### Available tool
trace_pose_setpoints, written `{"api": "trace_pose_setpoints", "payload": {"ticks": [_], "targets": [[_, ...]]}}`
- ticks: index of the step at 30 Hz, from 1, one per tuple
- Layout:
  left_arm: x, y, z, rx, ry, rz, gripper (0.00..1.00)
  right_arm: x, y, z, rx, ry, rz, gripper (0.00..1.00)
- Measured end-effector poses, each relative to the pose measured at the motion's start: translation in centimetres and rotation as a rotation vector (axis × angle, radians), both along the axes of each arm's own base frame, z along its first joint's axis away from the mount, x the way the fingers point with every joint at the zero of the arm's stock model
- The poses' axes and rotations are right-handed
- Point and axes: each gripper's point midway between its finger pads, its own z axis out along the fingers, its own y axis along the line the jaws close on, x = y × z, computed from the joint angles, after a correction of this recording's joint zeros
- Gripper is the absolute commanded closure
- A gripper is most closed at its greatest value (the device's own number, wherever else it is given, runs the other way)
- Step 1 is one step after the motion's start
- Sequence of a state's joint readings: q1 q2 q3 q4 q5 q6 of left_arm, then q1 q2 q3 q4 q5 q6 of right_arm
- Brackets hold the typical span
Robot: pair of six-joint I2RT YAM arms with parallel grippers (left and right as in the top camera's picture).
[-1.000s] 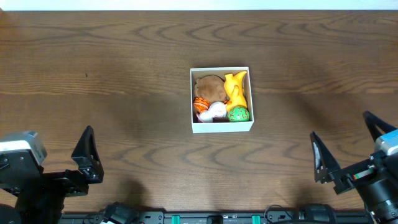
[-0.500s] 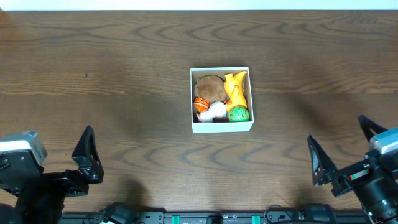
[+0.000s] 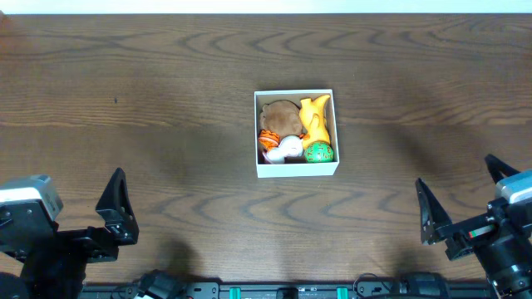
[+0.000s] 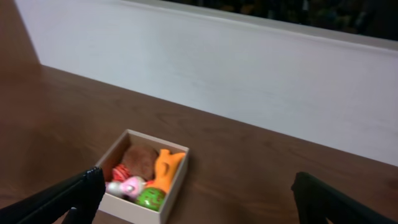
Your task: Pack container
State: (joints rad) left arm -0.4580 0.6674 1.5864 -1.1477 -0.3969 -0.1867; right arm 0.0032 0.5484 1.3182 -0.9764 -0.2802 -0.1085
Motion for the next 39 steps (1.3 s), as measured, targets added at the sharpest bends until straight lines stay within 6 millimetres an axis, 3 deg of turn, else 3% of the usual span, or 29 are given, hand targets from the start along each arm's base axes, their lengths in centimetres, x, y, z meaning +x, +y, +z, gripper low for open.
{"api": "trace_pose_setpoints", "payload": {"ticks": [3,9,17,21,33,39], "targets": [[0.0,0.0,0.0,0.000,0.000,0.000,0.02,0.4,-0.5,-1.2,-0.040,0.013,-0.019,0.01],[0.0,0.0,0.0,0.000,0.000,0.001,0.02,2.1,-1.8,-6.8,-0.085,0.036,-0.081,0.01],[0.0,0.0,0.0,0.001,0.000,0.003,0.02,4.4,-2.7,-18.3,-0.100,0.052,-0.115,0.01],[0.0,0.0,0.0,0.001,0.001,0.003,0.02,5.3,-2.7,-22.6,-0.100,0.048,-0.114,0.01],[0.0,0.0,0.0,0.001,0.000,0.003,0.02,5.8,-2.7,-29.1,-0.097,0.122,-0.109,0.01],[0.0,0.0,0.0,0.001,0.000,0.003,0.02,5.9,-2.8,-28.9,-0.097,0.114,-0.110,0.01]]}}
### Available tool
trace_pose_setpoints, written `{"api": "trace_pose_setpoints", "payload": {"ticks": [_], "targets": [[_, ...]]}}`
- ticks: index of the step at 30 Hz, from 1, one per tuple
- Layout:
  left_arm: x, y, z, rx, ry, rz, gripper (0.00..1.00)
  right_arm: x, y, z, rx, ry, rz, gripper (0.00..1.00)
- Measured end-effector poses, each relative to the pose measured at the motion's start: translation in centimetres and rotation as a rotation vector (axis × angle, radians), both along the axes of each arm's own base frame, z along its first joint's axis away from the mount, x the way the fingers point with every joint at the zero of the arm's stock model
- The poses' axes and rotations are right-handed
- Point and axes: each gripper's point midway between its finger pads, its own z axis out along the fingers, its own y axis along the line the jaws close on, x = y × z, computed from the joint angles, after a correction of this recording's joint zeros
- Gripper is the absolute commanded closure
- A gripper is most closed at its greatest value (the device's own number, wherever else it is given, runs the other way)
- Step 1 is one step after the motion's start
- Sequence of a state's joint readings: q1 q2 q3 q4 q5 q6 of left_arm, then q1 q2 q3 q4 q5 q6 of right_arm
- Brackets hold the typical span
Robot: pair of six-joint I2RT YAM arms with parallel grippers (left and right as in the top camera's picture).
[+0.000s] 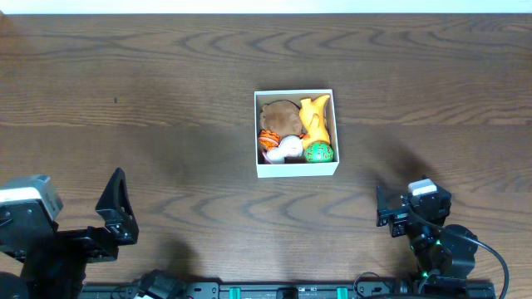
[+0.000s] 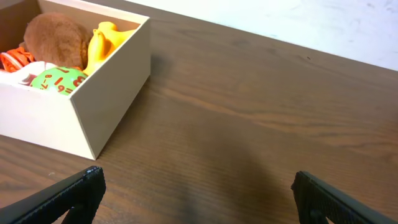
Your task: Pack container
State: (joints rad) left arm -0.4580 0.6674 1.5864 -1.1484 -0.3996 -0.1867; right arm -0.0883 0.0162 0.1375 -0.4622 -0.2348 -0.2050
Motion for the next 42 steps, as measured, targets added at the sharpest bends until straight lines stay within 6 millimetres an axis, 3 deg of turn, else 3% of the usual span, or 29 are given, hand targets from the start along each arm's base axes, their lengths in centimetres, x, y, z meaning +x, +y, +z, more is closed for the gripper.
{"api": "trace_pose_setpoints", "payload": {"ticks": [22,28,35,42], "targets": [[0.0,0.0,0.0,0.000,0.000,0.001,0.02,0.0,0.0,0.0,0.000,0.000,0.000,0.01],[0.1,1.4,-0.7,0.008,0.018,0.097,0.02,0.0,0.0,0.0,0.000,0.000,0.000,0.01],[3.5,3.5,-5.6,-0.034,0.028,0.292,0.02,0.0,0.0,0.0,0.000,-0.001,0.000,0.01],[5.8,4.0,-13.3,-0.093,-0.025,0.303,0.02,0.0,0.0,0.0,0.000,-0.002,0.000,0.01]]}}
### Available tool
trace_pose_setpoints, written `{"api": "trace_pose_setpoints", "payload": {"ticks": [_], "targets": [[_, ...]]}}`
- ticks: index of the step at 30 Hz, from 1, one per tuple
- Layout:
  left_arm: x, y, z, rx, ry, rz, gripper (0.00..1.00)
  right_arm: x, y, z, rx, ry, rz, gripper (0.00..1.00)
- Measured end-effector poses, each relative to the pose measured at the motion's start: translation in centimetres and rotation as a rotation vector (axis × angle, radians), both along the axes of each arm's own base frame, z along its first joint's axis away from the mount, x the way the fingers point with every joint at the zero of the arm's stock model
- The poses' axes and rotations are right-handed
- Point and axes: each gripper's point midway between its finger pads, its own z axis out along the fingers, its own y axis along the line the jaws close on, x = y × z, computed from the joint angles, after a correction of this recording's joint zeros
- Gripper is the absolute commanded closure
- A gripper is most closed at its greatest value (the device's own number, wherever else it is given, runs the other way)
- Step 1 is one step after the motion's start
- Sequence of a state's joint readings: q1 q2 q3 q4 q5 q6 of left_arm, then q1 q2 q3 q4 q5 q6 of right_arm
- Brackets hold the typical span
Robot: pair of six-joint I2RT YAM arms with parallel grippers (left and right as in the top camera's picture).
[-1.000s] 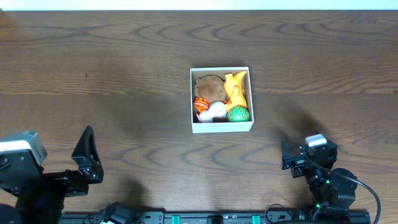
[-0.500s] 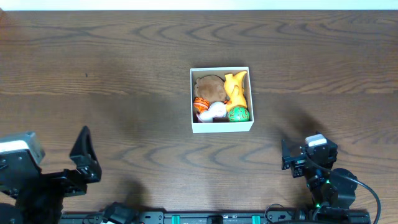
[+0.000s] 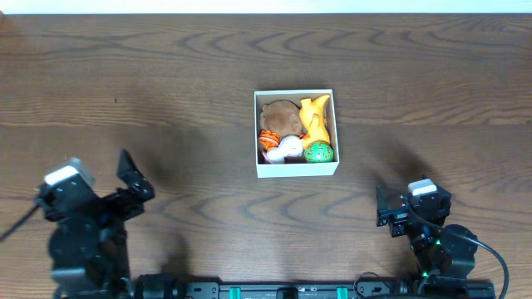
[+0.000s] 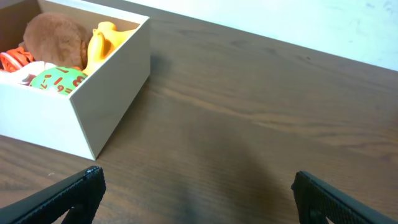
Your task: Pack container
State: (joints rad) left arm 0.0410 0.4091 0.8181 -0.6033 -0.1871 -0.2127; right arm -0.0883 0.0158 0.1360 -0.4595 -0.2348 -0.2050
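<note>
The white box point(image 3: 296, 169) stands mid-table and holds a brown plush point(image 3: 281, 116), a yellow toy point(image 3: 317, 116), a green ball point(image 3: 318, 152), an orange striped piece and a white-pink piece. In the right wrist view the box point(image 4: 106, 106) is at upper left. My right gripper point(image 4: 197, 179) sits low over bare table to the right of the box, open, with nothing between its fingers point(image 4: 74, 196). My left gripper point(image 3: 135, 177) is at the front left, far from the box. Only a dark finger shape shows.
The dark wooden table point(image 3: 166, 83) stretches round the box on all sides. A pale wall point(image 4: 298, 25) runs along the table's far edge. My right arm point(image 3: 424, 216) is folded at the front right.
My left arm has shifted: its wrist now sits further right and up the frame, and its finger points toward upper right. The right arm and the box contents are unchanged.
At first both arms stood at the front corners, with the right gripper open, high and seeing the packed box from afar. Then the right arm was folded low near the box's right side. Now the left arm has turned as well.
</note>
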Motion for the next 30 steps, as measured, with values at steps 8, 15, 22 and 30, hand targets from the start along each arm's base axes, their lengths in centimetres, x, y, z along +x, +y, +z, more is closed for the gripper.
{"api": "trace_pose_setpoints", "payload": {"ticks": [8,15,22,30], "targets": [[1.1,-0.7,-7.9,-0.012,-0.048,-0.044,0.02,0.0,0.0,0.0,0.000,0.000,0.000,0.01],[2.0,-0.8,-12.3,-0.038,-0.058,-0.045,0.02,0.0,0.0,0.0,0.000,0.000,0.000,0.01],[2.4,-0.8,-13.7,-0.052,-0.105,-0.041,0.02,0.0,0.0,0.0,0.000,0.000,0.000,0.01],[2.6,-0.8,-15.4,-0.052,-0.116,-0.042,0.02,0.0,0.0,0.0,0.000,-0.001,0.000,0.01]]}}
